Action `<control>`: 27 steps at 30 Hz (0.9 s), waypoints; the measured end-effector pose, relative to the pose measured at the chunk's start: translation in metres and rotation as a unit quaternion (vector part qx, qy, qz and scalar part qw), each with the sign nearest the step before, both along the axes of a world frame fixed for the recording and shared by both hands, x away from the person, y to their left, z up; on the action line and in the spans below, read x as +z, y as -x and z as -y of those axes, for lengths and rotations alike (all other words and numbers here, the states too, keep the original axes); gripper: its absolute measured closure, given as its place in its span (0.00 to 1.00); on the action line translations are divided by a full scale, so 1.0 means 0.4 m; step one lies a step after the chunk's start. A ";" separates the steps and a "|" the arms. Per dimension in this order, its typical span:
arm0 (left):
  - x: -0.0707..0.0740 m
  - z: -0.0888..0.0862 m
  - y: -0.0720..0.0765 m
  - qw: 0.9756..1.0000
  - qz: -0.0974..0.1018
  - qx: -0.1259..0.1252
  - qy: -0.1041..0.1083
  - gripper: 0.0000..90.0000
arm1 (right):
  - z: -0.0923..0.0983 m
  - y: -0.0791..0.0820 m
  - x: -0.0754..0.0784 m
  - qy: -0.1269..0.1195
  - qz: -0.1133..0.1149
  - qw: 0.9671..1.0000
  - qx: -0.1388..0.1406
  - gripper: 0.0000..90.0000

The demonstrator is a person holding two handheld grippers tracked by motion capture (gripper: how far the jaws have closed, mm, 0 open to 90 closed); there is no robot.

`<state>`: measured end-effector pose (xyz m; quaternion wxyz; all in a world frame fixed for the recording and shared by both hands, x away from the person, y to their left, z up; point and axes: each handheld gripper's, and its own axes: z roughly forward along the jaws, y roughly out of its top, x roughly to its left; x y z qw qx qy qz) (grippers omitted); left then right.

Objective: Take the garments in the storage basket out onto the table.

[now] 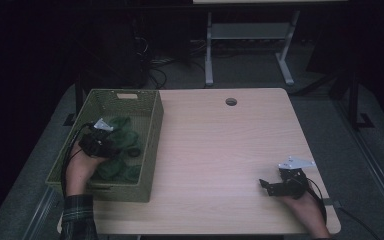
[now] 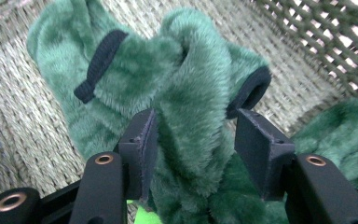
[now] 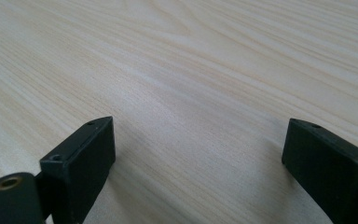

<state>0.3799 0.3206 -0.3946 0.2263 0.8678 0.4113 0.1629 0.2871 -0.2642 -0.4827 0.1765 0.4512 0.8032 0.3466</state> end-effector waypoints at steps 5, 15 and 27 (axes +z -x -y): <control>-0.019 0.000 -0.006 1.000 -0.022 0.003 -0.005 0.56 | 0.000 0.000 0.000 0.000 0.000 1.000 0.000 0.10; -0.010 -0.010 -0.006 0.998 -0.056 0.022 0.023 0.91 | 0.000 0.000 0.000 0.000 0.000 1.000 0.000 0.10; 0.066 -0.014 0.000 0.995 -0.057 0.009 0.076 0.92 | 0.000 0.000 0.000 0.000 0.000 1.000 0.000 0.10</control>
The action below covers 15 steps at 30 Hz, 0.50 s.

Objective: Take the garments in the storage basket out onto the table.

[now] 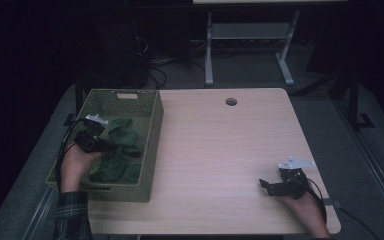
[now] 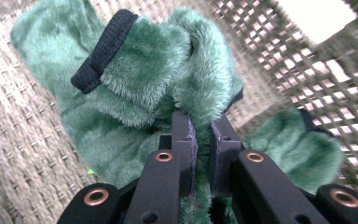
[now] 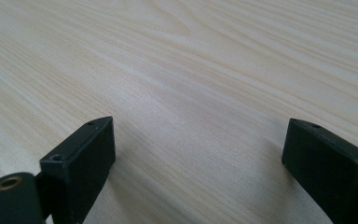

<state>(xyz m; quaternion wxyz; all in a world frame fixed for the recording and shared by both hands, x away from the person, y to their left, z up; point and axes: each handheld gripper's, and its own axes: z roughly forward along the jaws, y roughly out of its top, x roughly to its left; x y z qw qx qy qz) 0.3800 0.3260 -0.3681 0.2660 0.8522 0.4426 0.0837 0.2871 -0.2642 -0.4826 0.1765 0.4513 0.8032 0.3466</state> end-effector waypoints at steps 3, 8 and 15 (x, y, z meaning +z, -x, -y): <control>0.017 0.000 0.003 1.000 0.001 -0.004 0.011 0.92 | 0.000 0.000 0.000 0.000 0.000 1.000 0.000 0.10; 0.047 0.000 0.006 0.999 0.007 -0.010 0.032 0.92 | 0.000 0.000 0.000 0.000 0.000 1.000 0.000 0.10; 0.086 -0.003 0.011 0.996 0.023 -0.024 0.079 0.92 | 0.000 0.000 0.000 0.000 0.000 1.000 0.000 0.10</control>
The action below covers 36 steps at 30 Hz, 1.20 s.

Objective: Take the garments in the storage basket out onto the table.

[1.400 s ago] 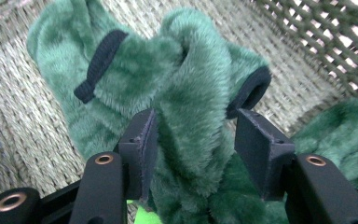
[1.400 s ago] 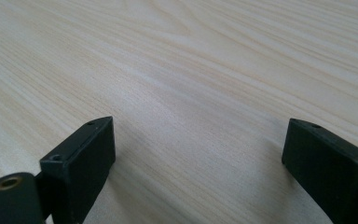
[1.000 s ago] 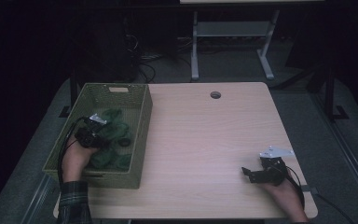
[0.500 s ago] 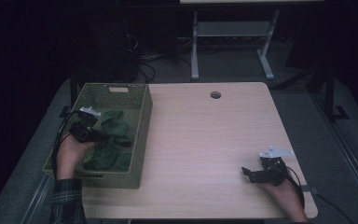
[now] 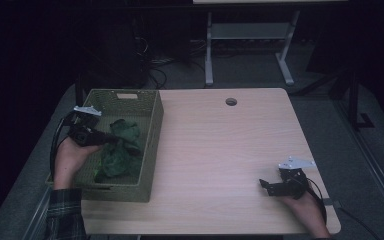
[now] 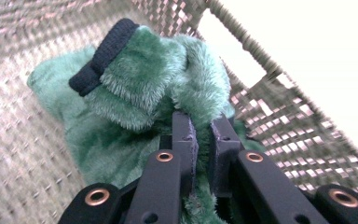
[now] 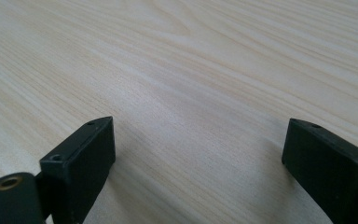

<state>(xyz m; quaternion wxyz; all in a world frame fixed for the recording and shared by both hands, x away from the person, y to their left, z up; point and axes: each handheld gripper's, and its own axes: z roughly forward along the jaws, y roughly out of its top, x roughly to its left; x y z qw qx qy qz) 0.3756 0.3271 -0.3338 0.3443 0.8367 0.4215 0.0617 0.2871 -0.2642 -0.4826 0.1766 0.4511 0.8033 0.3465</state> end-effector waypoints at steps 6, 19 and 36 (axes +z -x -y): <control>0.031 -0.003 0.007 1.000 0.013 -0.006 0.015 0.93 | 0.000 0.000 0.000 0.000 0.000 1.000 0.000 0.10; 0.102 -0.004 0.020 0.998 0.040 -0.005 0.040 0.93 | 0.000 0.000 0.000 0.000 0.000 1.000 0.000 0.10; 0.231 0.020 0.040 0.994 0.093 -0.013 0.061 0.94 | 0.000 0.000 0.000 0.000 0.000 1.000 0.000 0.10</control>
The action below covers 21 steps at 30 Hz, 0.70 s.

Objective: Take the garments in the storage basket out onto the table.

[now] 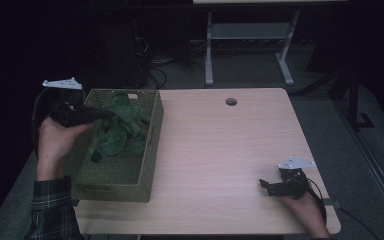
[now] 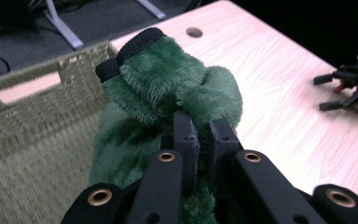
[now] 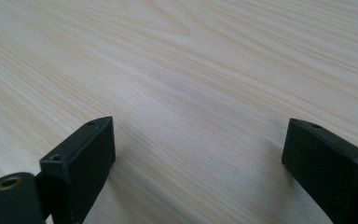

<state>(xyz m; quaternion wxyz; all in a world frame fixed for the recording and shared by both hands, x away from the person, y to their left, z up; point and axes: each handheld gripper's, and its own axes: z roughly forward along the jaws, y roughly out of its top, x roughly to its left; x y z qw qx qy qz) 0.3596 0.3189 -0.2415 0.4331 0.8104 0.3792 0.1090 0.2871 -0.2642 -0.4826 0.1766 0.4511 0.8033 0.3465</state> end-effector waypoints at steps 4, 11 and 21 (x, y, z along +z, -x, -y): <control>0.032 0.017 0.001 1.000 0.013 -0.007 0.000 0.94 | 0.000 0.000 0.000 0.000 0.000 1.000 0.000 0.10; 0.085 0.051 0.005 0.999 0.035 -0.021 0.006 0.94 | 0.000 0.000 0.000 0.000 0.000 1.000 0.000 0.10; 0.094 0.131 -0.001 0.998 0.046 -0.051 0.011 0.94 | 0.000 0.000 0.000 0.001 0.000 1.000 0.001 0.10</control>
